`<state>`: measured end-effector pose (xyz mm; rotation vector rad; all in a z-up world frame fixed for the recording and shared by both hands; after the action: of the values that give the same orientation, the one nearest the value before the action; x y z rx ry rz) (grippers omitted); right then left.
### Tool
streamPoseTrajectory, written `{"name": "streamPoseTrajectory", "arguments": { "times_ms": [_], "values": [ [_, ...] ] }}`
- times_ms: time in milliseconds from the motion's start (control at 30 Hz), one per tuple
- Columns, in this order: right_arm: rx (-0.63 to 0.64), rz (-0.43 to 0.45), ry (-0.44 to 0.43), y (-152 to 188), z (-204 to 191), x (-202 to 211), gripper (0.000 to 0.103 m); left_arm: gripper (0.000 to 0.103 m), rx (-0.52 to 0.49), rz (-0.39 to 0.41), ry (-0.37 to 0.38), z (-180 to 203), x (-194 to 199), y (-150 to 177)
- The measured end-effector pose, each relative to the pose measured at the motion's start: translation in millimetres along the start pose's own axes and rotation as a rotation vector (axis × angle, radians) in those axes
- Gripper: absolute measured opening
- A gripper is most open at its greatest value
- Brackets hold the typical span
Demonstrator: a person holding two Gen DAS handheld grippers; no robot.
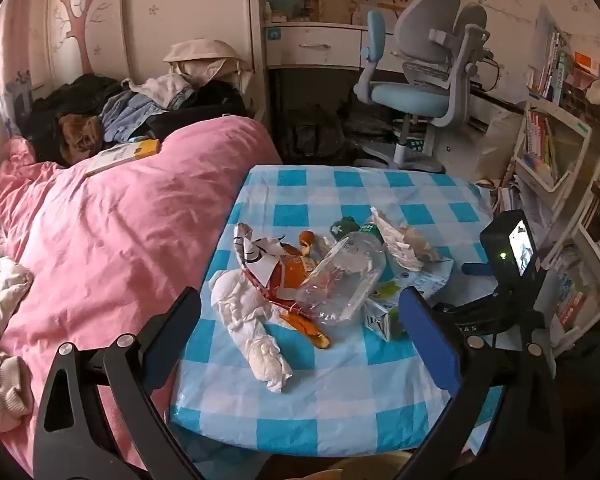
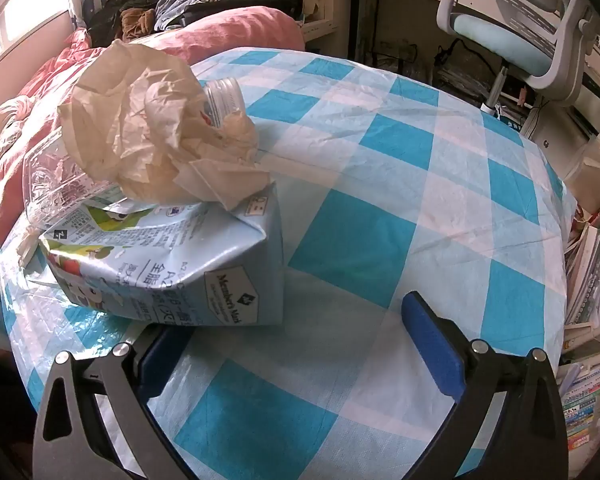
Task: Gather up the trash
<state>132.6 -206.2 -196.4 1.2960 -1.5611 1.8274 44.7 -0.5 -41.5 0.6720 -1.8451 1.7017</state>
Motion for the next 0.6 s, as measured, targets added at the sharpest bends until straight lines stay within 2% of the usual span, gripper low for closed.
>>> {"name": "streamPoseTrajectory", "arguments": {
  "times_ms": [100,167,300,467,600],
  "values": [
    [0.001,0.001,0.001,0,0,0,0.097,0.096,-0.012,0.0,-0.01,4,-3,-2],
    [0.001,0.001,0.001,0,0,0,0.097,0.096,-0.012,0.027,-0.006,5,2,-1],
    [0.001,0.001,0.002,0,0,0,0.097,0.096,0.013,0.018,-0.004,0,-2,0],
    [0.001,0.001,0.002,0,0,0,0.097,0.096,0.0,-0.032,-0.082,-11,-17,7],
    [0.001,0.001,0.002,0,0,0,0.097,0.096,0.0,-0.045,-0.101,-14,-19,10]
  ]
}}
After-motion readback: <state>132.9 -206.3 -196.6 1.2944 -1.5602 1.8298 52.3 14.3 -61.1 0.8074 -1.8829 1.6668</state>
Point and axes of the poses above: each gripper's, at about its wrist camera, not at the fingertips, and x roughly against the way its jaws point, z to its right, y to its underside, the point moved 6 cm from there along -x, roughly the way its jaws point, and after that the axes turned 2 degrees about -x, right-handed, at the moved point
